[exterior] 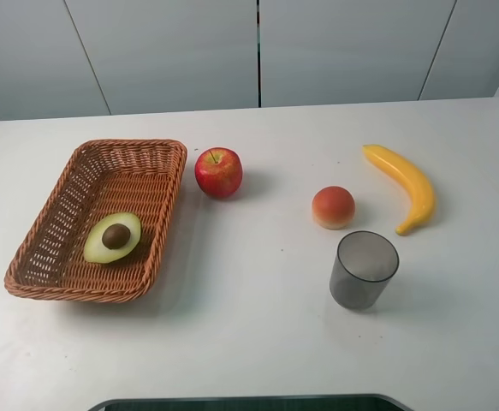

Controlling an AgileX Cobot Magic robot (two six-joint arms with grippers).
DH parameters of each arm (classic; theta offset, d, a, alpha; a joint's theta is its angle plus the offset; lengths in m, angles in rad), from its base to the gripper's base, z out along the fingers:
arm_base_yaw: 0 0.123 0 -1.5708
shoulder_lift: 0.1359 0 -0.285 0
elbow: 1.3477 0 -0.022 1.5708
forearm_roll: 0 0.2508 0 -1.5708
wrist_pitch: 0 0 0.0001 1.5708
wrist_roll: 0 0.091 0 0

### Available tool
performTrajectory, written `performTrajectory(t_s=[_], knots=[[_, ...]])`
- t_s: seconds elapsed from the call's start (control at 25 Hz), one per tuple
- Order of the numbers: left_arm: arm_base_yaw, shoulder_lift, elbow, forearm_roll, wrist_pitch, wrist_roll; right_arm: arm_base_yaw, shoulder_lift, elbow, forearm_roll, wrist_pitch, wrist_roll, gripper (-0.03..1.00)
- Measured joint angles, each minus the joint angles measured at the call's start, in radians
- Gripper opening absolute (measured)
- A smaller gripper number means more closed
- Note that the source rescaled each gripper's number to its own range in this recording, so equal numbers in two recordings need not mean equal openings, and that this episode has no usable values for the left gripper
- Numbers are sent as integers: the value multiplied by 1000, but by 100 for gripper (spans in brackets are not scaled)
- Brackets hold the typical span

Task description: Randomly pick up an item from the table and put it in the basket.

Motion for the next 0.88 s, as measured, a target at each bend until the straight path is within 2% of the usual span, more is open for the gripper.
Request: performTrajectory(t_s=[0.16,0.88], knots=[[0,0,0,0,0,0,-13,0,1,79,0,-109,100],[0,0,0,0,0,0,-13,0,1,85,-2,-117,100]])
